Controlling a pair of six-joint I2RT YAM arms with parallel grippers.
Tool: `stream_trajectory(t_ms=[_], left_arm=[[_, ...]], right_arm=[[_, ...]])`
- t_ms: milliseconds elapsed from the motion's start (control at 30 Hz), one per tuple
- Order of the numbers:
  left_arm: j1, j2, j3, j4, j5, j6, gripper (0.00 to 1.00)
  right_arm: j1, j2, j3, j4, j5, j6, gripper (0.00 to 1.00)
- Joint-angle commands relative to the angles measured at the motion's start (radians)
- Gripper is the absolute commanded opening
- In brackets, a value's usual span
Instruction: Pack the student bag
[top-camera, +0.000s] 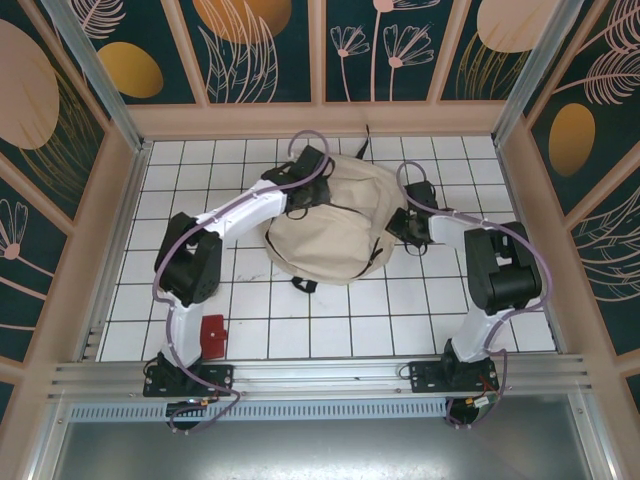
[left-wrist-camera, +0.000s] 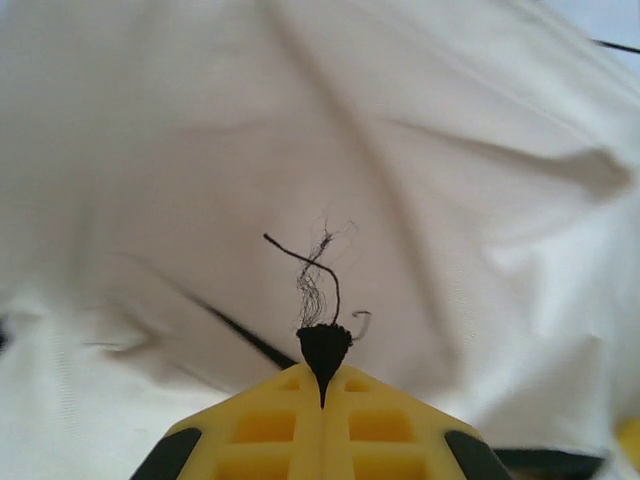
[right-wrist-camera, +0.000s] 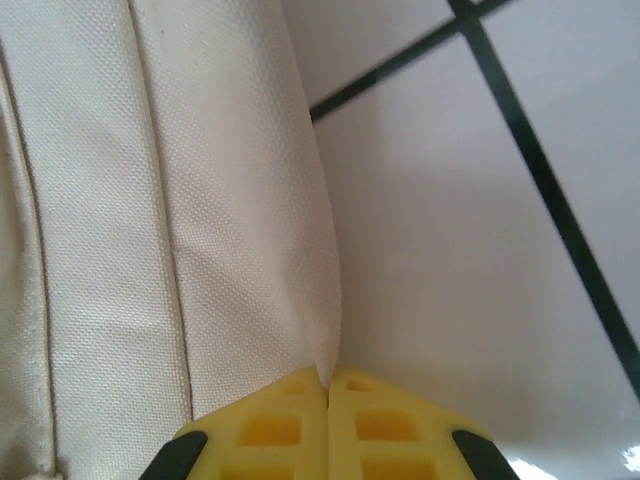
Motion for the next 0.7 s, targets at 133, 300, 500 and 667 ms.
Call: stream_trajectory(t_ms=[133,300,500,667], left_arm=[[0.091,-0.06,-0.078,0.054,-0.065,0.026,0.0],[0.134,-0.063,-0.101,0.074,-0.061,0.021,0.0],[0.136,-0.098,-0.114,0.09,-0.006,0.03,0.48],[0.165,-0.261,-0.231,0.08,-0.016,0.031,0.84]], right_arm=[[-0.04,-0.089,-0.102,-0.145,0.163,0.0,0.0],[-0.042,-0.108,-0.074,-0.163,0.181,-0.001,0.0],[-0.003,-0.199,-0.031,-0.155,0.071,-0.079,0.3],[0.086,-0.281,0.047,-0.156,-0.017,-0.176,0.54]])
